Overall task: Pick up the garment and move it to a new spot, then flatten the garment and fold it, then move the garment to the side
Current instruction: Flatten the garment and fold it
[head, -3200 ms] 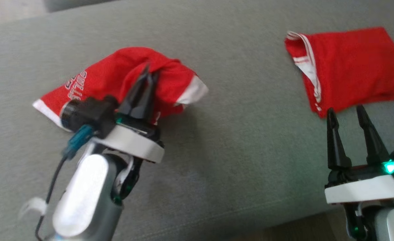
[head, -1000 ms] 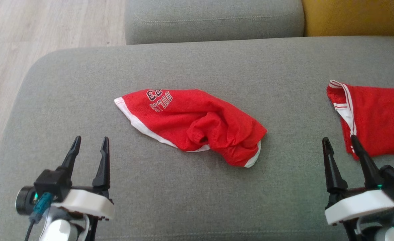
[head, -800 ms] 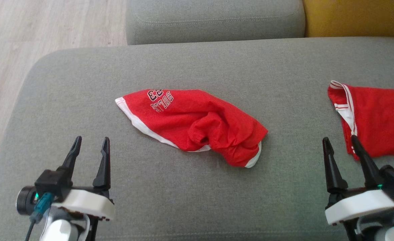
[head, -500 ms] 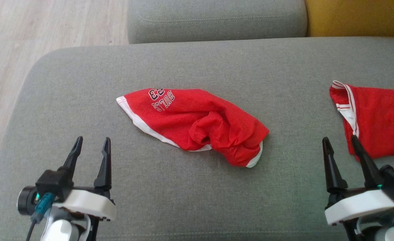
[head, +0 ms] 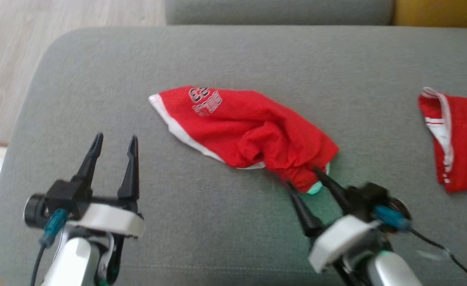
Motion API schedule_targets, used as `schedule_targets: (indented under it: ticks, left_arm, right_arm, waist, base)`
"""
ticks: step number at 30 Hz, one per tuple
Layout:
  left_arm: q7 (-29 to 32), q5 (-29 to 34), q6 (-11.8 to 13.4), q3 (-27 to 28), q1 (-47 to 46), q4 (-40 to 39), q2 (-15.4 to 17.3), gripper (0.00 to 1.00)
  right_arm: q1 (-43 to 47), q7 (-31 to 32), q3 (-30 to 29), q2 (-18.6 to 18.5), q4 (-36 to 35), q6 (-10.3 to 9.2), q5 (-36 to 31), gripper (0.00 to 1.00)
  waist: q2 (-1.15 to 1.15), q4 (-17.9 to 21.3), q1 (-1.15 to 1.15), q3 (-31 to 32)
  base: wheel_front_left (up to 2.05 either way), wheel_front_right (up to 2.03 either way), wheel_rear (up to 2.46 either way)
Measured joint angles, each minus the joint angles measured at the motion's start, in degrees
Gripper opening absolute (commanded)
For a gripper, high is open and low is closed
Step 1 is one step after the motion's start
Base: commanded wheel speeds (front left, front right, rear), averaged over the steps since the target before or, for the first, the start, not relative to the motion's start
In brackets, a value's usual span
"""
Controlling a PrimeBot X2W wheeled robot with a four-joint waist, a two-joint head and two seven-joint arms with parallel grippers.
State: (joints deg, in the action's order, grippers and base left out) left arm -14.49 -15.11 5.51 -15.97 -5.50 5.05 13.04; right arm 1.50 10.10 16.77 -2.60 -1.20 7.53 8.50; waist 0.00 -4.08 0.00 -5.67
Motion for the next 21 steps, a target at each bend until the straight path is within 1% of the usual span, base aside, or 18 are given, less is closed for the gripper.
schedule_targets:
  ticks: [3, 5, 7, 11, 16, 17, 18, 19, 21]
  left_arm:
    - [-0.1, 0.5, -0.1, -0.1, -1.6, -0.6, -0.9, 1.00]
    - [-0.1, 0.6, -1.0, -0.1, -2.7, -1.0, -1.2, 1.00]
    - [-0.1, 1.1, -1.4, -0.2, -3.8, -1.0, -1.6, 1.00]
    - [-0.2, 2.0, -2.3, -0.4, -5.7, -1.0, -3.0, 1.00]
    - [-0.2, 3.0, -3.3, -0.4, -6.8, -1.0, -4.4, 1.00]
    - [-0.2, 3.1, -3.6, -0.4, -6.8, -1.0, -4.6, 1.00]
    - [-0.2, 3.3, -3.6, -0.4, -6.8, -0.9, -4.7, 1.00]
    - [-0.2, 3.5, -3.6, -0.3, -6.8, -0.9, -4.9, 1.00]
    - [-0.2, 3.9, -4.1, 0.0, -6.8, -0.9, -5.2, 1.00]
  right_arm:
    - [-4.5, -0.1, 3.7, -0.1, 3.1, 0.00, 0.0, 1.00]
    - [-7.5, -0.5, 5.2, -0.1, 5.8, 0.00, 0.0, 1.00]
    - [-10.1, -1.0, 5.9, -0.2, 8.5, 0.00, -0.2, 1.00]
    - [-14.8, -1.1, 7.0, -1.0, 14.3, 0.00, -2.7, 1.00]
    - [-18.8, -1.0, 6.9, -1.4, 20.5, 0.00, -5.1, 1.00]
    - [-19.4, -1.0, 6.9, -1.4, 21.4, 0.00, -5.2, 0.87]
    - [-19.8, -1.0, 6.8, -1.4, 22.2, 0.00, -5.3, 0.40]
    - [-20.1, -1.1, 6.7, -1.4, 22.8, 0.00, -5.3, 0.00]
    - [-20.3, -1.6, 6.6, -1.4, 23.5, 0.00, -5.3, 0.00]
  waist:
    - [0.00, -1.5, 0.00, -1.5]
    - [0.00, -2.5, 0.00, -2.5]
    - [0.00, -3.8, 0.00, -3.3]
    - [0.00, -6.1, 0.00, -4.9]
    - [0.00, -8.2, 0.01, -6.2]
    - [0.00, -8.3, 0.01, -6.3]
    - [0.00, -8.4, 0.01, -6.4]
    - [0.00, -8.5, 0.01, -6.4]
    - [0.00, -8.5, 0.00, -6.3]
  base:
    - [0.00, 0.00, 0.00]
    - [0.00, 0.00, 0.00]
    - [0.00, 0.00, 0.00]
    - [0.00, 0.00, 0.00]
    - [0.00, 0.00, 0.00]
    - [0.00, 0.00, 0.00]
    - [0.00, 0.00, 0.00]
    - [0.00, 0.00, 0.00]
    - [0.00, 0.00, 0.00]
